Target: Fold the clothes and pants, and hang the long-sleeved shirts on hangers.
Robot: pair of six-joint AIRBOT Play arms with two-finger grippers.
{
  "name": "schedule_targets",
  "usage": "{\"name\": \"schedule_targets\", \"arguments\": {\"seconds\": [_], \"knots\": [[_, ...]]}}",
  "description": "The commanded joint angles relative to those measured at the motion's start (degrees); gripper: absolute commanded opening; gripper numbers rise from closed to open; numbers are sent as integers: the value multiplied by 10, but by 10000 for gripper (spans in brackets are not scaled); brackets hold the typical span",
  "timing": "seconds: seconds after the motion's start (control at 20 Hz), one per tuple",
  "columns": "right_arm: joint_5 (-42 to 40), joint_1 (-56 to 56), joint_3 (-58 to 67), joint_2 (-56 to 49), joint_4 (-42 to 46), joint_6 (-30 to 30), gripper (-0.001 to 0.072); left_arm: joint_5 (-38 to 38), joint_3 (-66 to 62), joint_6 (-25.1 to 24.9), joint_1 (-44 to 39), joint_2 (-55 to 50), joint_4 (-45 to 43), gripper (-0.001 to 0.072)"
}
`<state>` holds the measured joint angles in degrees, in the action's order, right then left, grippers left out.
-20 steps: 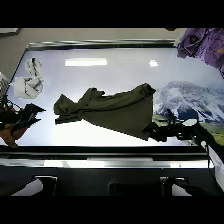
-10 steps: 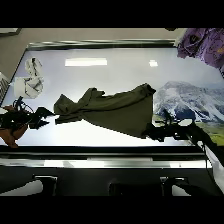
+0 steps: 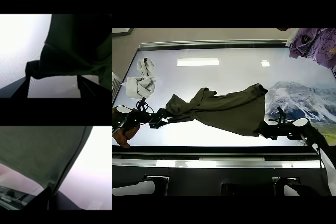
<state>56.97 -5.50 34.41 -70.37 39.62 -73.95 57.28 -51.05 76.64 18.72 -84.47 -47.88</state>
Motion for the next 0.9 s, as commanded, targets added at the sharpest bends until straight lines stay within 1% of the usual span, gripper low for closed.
{"name": "schedule_targets", "arguments": {"seconds": [0.0,0.1,0.15,0.2,0.35,0.45,0.6,0.75,0.85], "knots": [[1,0,0,21,-1,0,26,-32,0,-2,-5,-15,22,514],[1,0,0,30,-2,-4,26,-33,0,-2,-14,-28,38,394],[1,0,0,34,-2,-5,26,-32,0,-2,-19,-35,40,258],[1,0,0,41,-2,-5,26,-30,0,-2,-21,-40,40,14],[2,0,16,64,0,-4,25,-15,-21,-2,-21,-36,50,19],[23,0,74,66,20,7,25,10,-67,-1,-21,-23,50,18],[49,0,214,66,51,-5,25,38,-176,14,-21,20,48,18],[59,0,394,66,59,-14,25,49,-329,20,-21,74,48,18],[88,0,524,68,96,-33,25,49,-429,26,-21,112,39,18]]}}
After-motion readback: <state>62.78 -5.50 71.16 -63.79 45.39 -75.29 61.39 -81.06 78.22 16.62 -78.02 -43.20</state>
